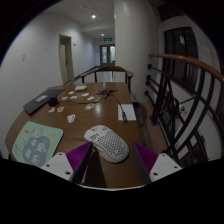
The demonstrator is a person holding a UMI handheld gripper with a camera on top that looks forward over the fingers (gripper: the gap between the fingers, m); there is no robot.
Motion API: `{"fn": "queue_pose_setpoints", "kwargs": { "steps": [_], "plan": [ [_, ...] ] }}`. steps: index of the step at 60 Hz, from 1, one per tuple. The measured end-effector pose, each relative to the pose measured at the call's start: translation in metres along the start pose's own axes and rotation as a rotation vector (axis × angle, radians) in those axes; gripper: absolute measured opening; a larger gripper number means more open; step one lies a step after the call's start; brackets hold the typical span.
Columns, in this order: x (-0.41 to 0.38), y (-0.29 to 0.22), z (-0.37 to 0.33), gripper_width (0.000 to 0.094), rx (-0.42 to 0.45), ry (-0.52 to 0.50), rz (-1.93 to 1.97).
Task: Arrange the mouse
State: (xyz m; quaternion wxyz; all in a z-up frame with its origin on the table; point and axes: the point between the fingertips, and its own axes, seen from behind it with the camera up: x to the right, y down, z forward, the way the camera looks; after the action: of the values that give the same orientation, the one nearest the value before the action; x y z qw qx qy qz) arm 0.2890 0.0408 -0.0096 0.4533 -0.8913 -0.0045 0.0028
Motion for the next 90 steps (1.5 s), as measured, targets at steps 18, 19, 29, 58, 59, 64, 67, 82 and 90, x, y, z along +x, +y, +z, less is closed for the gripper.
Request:
{"fn": "queue_pose_setpoints", "kwargs": {
  "steps": [18,19,29,58,59,64,67,82,90],
  "plan": [
    [-0.002,-0.029,0.054,0.0698,-0.018,-0.008,-0.021],
    [0.000,-0.029,0.054,0.0675,-0.023,0.001,-0.021],
    [0.001,-0.029,0.050,0.0432,-0.023,0.031,-0.008],
    [-0.202,-0.101,-0.135,0.0370,0.266,0.018,-0.001],
    [-0.212,-0.095,-0.133,0.0370,0.259,0.017,-0.002],
    [-0.245,-0.054,-0.104,0.0370,0.194,0.045,0.005],
    [-0.257,-0.027,-0.083,0.0369,0.153,0.049,-0.003],
    [-0.279,0.030,-0.036,0.0369,0.023,0.090,-0.020],
    [-0.276,0.033,-0.038,0.0500,-0.007,0.082,-0.056]
  ]
}}
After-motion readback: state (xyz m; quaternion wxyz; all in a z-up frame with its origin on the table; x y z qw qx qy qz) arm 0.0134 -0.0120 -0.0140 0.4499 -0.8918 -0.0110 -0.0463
